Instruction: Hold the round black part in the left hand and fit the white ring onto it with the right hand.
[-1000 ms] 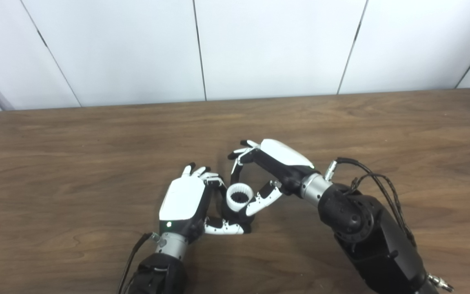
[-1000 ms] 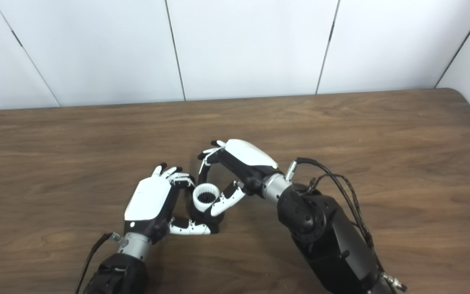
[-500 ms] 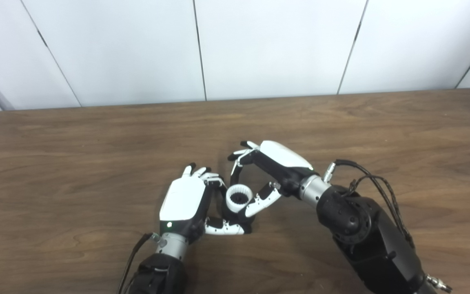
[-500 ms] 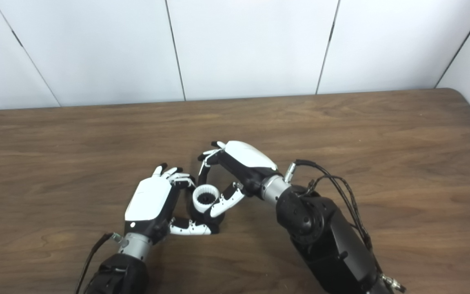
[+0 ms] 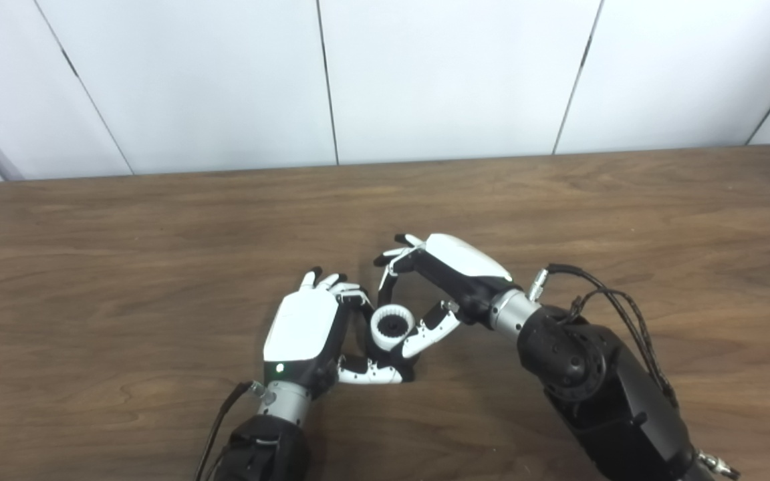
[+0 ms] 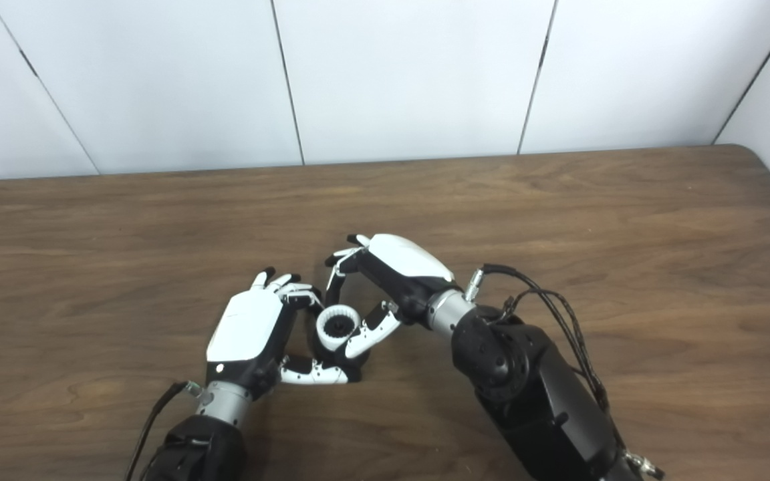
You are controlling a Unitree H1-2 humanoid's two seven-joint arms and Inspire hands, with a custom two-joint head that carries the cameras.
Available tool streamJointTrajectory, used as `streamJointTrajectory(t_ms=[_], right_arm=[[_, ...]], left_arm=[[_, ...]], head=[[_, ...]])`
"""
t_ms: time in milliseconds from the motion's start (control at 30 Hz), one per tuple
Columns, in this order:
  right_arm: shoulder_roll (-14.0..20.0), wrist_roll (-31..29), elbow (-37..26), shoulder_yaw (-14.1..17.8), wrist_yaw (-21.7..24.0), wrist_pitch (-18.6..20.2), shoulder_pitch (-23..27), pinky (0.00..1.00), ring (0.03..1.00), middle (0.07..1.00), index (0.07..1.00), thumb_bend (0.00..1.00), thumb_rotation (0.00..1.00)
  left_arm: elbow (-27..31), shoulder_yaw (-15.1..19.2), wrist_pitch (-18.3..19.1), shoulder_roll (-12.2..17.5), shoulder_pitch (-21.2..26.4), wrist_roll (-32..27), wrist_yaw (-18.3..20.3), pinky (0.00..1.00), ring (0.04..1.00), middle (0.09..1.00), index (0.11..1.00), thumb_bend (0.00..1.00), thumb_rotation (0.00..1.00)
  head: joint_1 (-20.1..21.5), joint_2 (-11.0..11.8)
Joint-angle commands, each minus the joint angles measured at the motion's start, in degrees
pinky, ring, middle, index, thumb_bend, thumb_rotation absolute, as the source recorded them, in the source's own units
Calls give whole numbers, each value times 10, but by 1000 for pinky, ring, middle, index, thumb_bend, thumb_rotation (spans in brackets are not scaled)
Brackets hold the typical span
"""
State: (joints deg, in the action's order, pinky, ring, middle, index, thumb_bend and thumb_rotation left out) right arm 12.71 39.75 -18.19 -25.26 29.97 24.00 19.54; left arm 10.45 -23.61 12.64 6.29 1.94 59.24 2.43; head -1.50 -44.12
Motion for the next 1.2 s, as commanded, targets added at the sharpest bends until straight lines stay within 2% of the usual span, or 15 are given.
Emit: streamJointTrajectory(t_ms=[0,400,433,467,533,833,1167], right_arm=[[0,-3,-8,3,-12,-22,13,982,1000,853,484,523,133],[10,4,-9,3,-7,-26,20,954,994,863,492,524,151],[10,4,-10,3,-6,-25,20,952,996,868,561,780,204],[10,5,-11,4,-5,-24,21,950,997,871,587,882,224],[10,6,-11,4,-5,-23,22,949,996,874,611,977,248],[14,9,-13,6,1,-22,26,950,1000,879,640,1000,276],[12,2,-20,19,9,-10,19,955,1000,874,518,1000,180]], left_arm=[[8,-5,-3,-4,7,9,-1,1000,894,767,485,521,54],[6,-5,-3,-4,9,10,-4,1000,892,767,485,521,55],[7,-5,-2,-4,8,10,-3,1000,892,768,485,522,55],[7,-5,-1,-4,8,10,-2,1000,893,769,485,521,55],[8,-5,0,-5,8,10,-1,1000,895,769,485,521,55],[8,-4,-2,-3,8,9,-1,1000,899,770,485,521,54],[9,-4,0,-4,6,8,-1,1000,896,769,485,522,55]], head=[[0,0],[1,1],[1,1],[1,1],[1,1],[4,-3],[3,-7]])
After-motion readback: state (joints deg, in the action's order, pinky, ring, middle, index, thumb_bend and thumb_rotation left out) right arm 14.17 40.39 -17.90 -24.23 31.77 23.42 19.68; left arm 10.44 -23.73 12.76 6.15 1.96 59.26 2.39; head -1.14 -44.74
